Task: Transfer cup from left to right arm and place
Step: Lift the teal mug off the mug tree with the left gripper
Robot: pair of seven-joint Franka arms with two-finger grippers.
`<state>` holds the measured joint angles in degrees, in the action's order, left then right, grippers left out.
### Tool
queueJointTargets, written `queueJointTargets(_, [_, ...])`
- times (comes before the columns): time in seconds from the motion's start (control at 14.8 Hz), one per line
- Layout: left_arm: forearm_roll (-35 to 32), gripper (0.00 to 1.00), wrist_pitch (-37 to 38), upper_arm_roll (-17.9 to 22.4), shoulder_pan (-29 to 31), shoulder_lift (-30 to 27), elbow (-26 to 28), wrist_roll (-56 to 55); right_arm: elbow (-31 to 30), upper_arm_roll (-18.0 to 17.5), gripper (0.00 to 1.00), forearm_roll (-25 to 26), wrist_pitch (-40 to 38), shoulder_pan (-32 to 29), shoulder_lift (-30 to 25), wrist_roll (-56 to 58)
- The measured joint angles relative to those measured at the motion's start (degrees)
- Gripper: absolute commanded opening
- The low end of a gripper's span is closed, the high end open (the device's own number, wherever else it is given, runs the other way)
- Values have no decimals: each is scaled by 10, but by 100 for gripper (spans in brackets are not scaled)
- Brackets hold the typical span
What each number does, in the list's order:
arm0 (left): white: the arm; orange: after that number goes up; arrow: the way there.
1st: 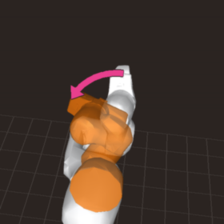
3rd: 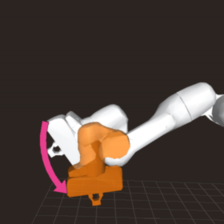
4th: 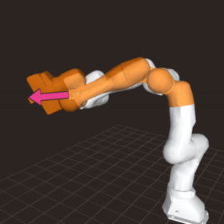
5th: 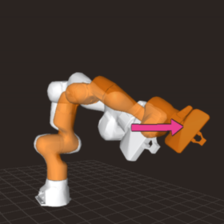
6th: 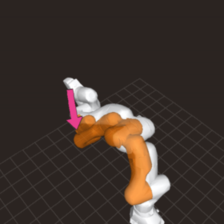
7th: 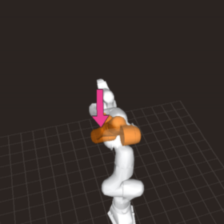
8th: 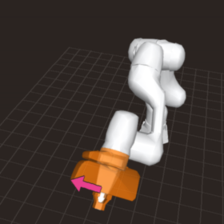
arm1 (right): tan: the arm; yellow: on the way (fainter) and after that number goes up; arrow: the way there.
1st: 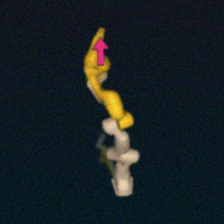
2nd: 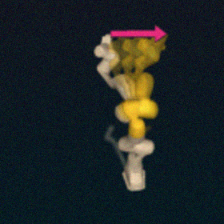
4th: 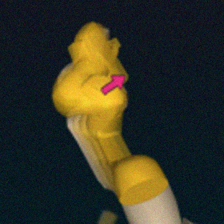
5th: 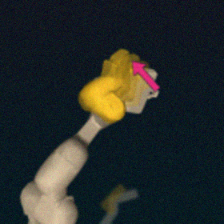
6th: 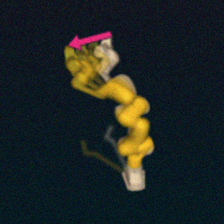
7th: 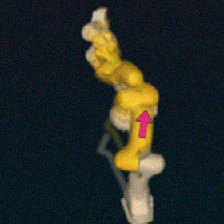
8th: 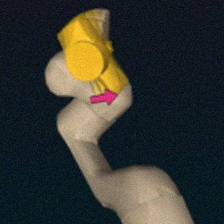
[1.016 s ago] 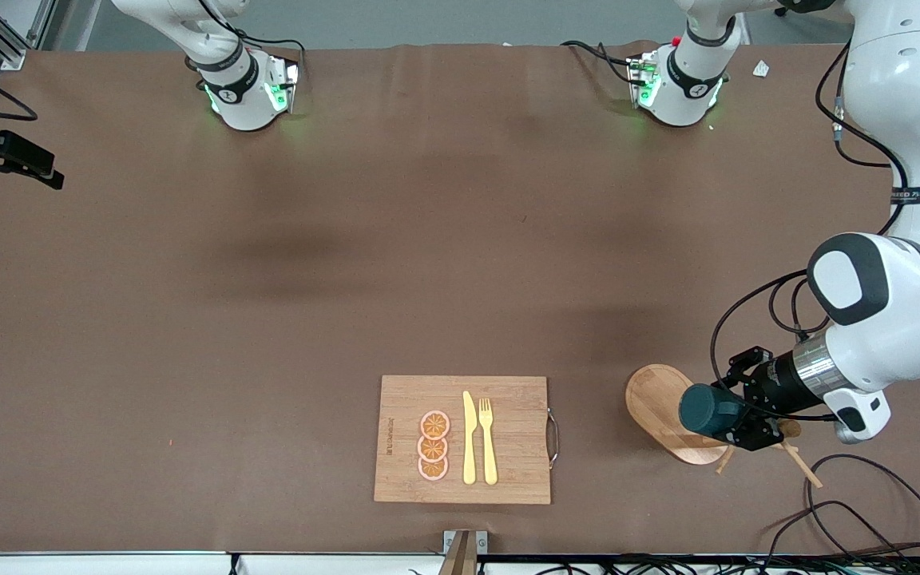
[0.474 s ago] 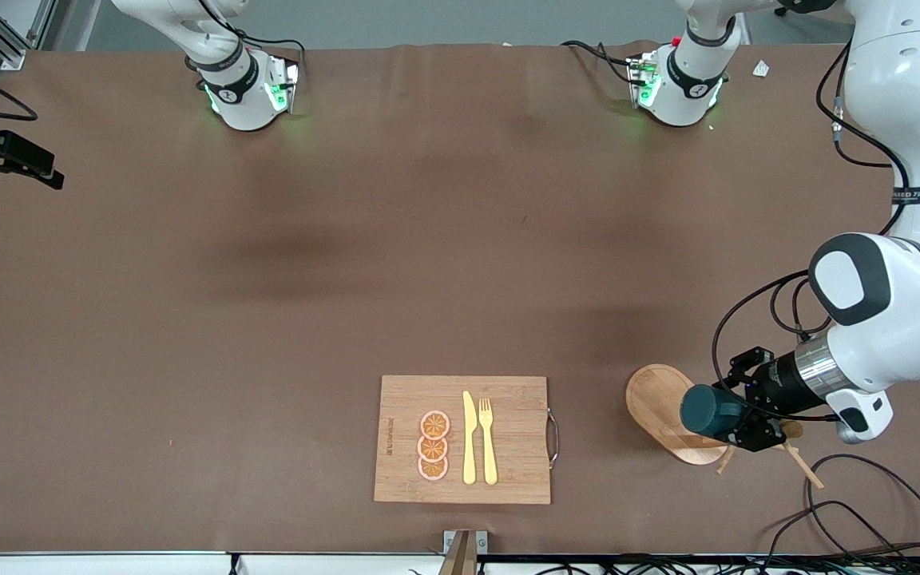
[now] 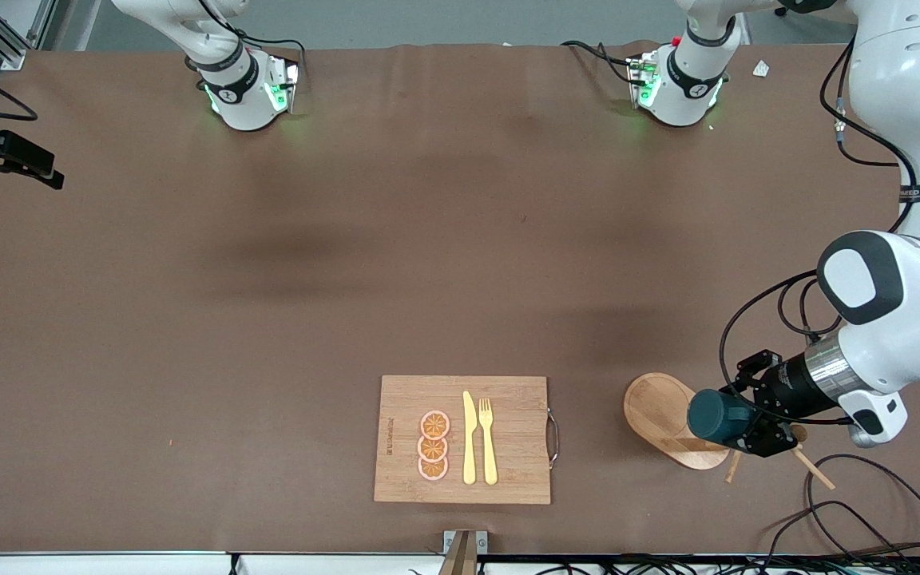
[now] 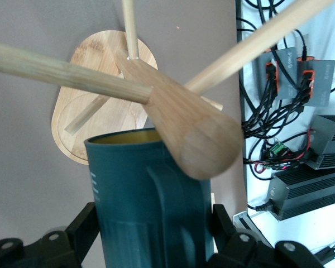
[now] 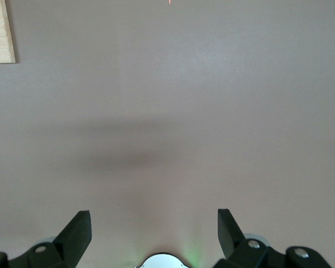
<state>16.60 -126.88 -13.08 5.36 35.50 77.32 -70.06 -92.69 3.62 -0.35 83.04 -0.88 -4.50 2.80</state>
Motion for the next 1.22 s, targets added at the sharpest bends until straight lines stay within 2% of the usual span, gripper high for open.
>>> queueJointTargets(0.47, [-7,66,2,-4,-4,-24,-5,-30,0,0,100,0,-1,0,0,0])
queueJointTargets(0.81, [-18,67,10,-8,-27,-46,-6,-68,0,0,100,0,-1,0,0,0])
queueJointTargets(1.22, [-124,67,17,-10,-103,-64,-5,-158,0,-1,100,0,0,0,0,0])
